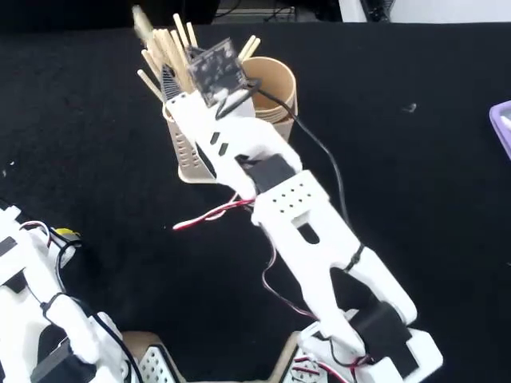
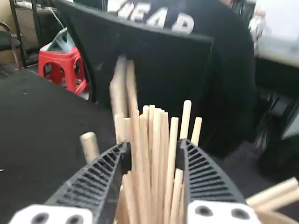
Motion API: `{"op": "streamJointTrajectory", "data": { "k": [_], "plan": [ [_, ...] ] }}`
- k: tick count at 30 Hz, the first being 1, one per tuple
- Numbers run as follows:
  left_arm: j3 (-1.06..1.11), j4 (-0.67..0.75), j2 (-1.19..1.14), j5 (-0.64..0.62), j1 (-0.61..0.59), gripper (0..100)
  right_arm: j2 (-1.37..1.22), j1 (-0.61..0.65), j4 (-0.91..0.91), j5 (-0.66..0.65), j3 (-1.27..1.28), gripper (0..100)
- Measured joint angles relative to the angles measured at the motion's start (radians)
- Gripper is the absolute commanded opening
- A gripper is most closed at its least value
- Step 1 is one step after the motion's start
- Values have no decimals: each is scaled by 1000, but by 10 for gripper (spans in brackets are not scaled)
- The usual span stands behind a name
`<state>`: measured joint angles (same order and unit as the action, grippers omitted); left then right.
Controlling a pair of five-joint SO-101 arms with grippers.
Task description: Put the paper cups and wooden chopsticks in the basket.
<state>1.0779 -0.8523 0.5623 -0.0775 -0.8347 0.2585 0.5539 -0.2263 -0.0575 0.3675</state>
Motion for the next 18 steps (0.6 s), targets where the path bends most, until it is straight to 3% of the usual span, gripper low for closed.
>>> {"op": "streamJointTrajectory", "data": {
  "k": [8, 10, 13, 16, 18],
  "plan": [
    [0, 0, 0, 0, 0, 285, 261, 0, -402, 66, -183, 176],
    [0, 0, 2, 0, 3, 281, 361, 0, -506, 68, -190, 117],
    [0, -6, 60, 0, 32, 203, 514, -43, -640, 64, -181, 6],
    [0, -78, 186, 0, 89, 94, 661, -135, -715, 64, -129, 30],
    [0, -135, 307, 0, 147, 85, 767, -224, -741, 49, -69, 17]
  ]
}}
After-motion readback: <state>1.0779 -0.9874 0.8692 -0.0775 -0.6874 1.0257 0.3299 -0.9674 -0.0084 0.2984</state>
